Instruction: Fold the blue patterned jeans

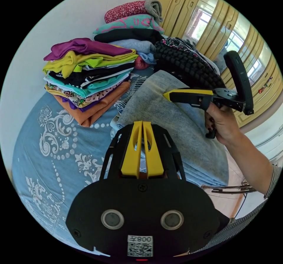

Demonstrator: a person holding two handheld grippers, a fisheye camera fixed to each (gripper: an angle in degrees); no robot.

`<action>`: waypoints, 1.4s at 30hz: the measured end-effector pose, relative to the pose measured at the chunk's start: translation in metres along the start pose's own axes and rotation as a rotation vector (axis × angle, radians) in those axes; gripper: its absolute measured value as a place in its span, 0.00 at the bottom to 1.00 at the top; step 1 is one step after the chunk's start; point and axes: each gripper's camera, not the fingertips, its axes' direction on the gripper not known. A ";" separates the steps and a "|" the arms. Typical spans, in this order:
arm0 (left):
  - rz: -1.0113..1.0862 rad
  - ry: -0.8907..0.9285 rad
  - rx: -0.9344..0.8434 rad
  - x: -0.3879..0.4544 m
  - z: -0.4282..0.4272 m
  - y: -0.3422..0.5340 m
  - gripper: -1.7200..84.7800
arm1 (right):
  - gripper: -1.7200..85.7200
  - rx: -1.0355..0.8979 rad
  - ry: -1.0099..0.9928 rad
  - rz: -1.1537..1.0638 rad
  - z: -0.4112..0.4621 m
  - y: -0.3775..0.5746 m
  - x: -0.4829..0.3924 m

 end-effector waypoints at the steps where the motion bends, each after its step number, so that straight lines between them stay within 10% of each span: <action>1: -0.007 0.033 0.006 0.000 -0.005 0.003 0.02 | 0.02 0.006 -0.030 0.005 -0.007 0.000 0.001; 8: 0.045 0.165 0.187 0.031 -0.048 0.050 0.02 | 0.02 0.130 -0.053 0.047 -0.085 0.057 0.023; 17: 0.208 -0.007 0.010 0.079 -0.002 0.074 0.02 | 0.02 0.066 0.108 0.202 -0.065 0.124 0.040; 42: 0.207 0.119 -0.006 0.079 -0.028 0.164 0.02 | 0.08 0.465 0.137 0.105 -0.204 -0.040 0.062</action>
